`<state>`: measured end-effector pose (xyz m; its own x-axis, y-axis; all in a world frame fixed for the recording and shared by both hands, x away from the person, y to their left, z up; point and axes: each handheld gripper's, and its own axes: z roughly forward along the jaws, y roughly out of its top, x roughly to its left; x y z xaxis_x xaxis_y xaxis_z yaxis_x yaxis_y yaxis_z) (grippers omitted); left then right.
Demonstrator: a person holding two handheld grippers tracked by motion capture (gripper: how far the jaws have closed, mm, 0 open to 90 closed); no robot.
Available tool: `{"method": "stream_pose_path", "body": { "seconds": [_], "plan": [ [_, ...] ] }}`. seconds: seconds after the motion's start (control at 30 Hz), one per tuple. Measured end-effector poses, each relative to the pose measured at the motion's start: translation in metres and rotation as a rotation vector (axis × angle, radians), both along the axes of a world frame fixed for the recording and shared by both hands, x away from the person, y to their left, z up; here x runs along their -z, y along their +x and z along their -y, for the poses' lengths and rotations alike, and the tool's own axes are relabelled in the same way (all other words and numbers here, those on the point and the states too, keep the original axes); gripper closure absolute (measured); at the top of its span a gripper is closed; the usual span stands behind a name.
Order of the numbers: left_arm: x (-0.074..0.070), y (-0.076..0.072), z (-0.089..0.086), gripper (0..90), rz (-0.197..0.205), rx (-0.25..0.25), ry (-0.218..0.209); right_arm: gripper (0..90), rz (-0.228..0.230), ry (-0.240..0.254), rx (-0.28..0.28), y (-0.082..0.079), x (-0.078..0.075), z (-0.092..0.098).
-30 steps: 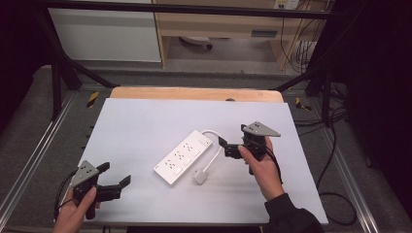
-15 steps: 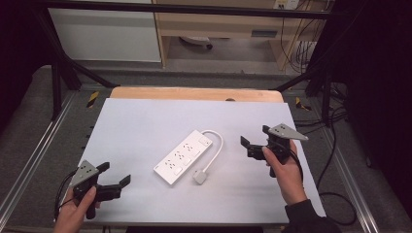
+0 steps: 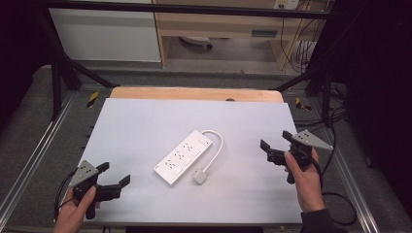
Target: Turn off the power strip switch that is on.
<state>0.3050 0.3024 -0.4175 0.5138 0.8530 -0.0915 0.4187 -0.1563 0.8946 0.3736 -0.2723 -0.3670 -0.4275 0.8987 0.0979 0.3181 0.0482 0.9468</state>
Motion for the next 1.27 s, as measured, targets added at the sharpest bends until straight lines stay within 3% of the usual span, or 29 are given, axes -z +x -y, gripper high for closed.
{"method": "stream_pose_path", "body": {
  "seconds": [0.33,0.9,1.27],
  "plan": [
    [0.000,0.000,-0.001,5.2,0.000,-0.001,-0.001,6.8,-0.019,0.011,0.030,-0.008,0.014,0.017],
    [0.000,0.000,-0.001,5.2,0.003,0.001,-0.001,6.6,-0.057,0.002,0.032,-0.015,0.048,0.023],
    [-0.001,0.000,0.000,5.2,0.006,0.008,0.000,5.0,-0.168,-0.080,-0.049,-0.007,0.077,-0.002]
  ]
}}
